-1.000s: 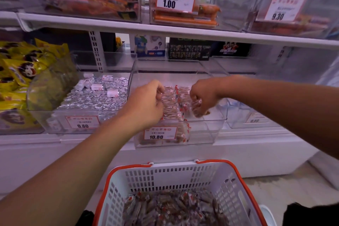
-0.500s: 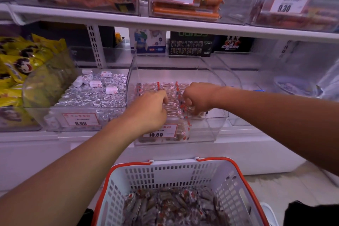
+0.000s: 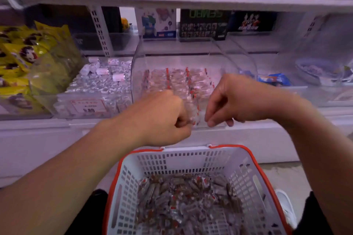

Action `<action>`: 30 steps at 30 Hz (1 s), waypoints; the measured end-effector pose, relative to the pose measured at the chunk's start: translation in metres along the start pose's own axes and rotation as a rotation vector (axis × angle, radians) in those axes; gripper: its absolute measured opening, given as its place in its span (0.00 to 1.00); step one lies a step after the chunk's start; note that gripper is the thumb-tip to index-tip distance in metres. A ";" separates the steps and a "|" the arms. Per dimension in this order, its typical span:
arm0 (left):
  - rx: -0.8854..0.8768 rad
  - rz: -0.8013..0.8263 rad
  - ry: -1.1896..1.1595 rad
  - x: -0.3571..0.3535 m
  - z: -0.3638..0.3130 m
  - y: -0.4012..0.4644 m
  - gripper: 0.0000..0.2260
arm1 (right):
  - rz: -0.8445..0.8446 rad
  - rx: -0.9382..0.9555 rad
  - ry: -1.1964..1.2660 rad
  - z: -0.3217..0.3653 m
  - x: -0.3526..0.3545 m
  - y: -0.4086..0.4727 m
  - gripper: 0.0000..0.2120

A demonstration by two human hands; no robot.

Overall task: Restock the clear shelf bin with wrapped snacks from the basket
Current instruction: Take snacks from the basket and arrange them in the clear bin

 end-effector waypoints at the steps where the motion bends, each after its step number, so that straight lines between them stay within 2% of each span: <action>1: 0.079 0.160 0.014 -0.025 0.005 -0.004 0.16 | 0.185 -0.022 0.052 -0.006 -0.024 0.000 0.06; 3: 0.281 0.473 0.037 -0.083 0.022 -0.022 0.12 | 0.505 -0.116 0.079 -0.020 -0.090 0.007 0.07; 5: 0.502 0.722 0.011 -0.139 0.048 -0.052 0.10 | 0.708 -0.208 -0.036 -0.036 -0.171 0.013 0.11; 6: 0.611 0.819 -0.036 -0.165 0.058 -0.071 0.09 | 0.753 -0.217 -0.150 -0.048 -0.213 0.013 0.17; 8: 0.754 0.933 -0.093 -0.208 0.074 -0.109 0.09 | 0.722 -0.167 -0.415 -0.075 -0.283 0.006 0.26; 9: 0.775 0.956 -0.104 -0.230 0.082 -0.124 0.12 | 0.713 -0.141 -0.478 -0.089 -0.310 -0.001 0.30; 11: 0.812 0.984 -0.139 -0.270 0.093 -0.150 0.22 | 0.721 -0.143 -0.435 -0.112 -0.351 -0.012 0.36; 14: 0.905 0.979 -0.258 -0.313 0.099 -0.168 0.23 | 0.609 -0.255 -0.263 -0.135 -0.377 -0.010 0.49; 16: 0.959 0.912 -0.328 -0.331 0.105 -0.165 0.24 | 0.513 -0.350 -0.171 -0.143 -0.386 0.002 0.56; 18: 1.049 0.777 -0.419 -0.348 0.113 -0.157 0.28 | 0.448 -0.419 -0.130 -0.146 -0.398 0.015 0.54; 21: 1.177 0.478 -0.420 -0.363 0.133 -0.149 0.25 | 0.405 -0.485 -0.171 -0.145 -0.417 0.028 0.50; 22: 1.225 0.383 -0.432 -0.365 0.139 -0.149 0.30 | 0.397 -0.498 -0.196 -0.145 -0.423 0.031 0.49; 24: 1.280 0.292 -0.454 -0.367 0.149 -0.151 0.41 | 0.379 -0.506 -0.230 -0.147 -0.430 0.036 0.48; 27: 1.197 0.300 -0.400 -0.373 0.162 -0.145 0.43 | 0.384 -0.492 -0.225 -0.152 -0.433 0.043 0.49; 30: 1.147 0.408 -0.398 -0.376 0.171 -0.138 0.48 | 0.404 -0.453 -0.230 -0.157 -0.433 0.049 0.52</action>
Point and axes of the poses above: each hand's wrist, its own y-axis towards the middle knuckle, its own x-axis out of the back of the hand, z = x × y, the point moved 4 cm from there along y, towards the middle knuckle, and after that the axes turned 14 degrees about -y, right-handed, at the moved point
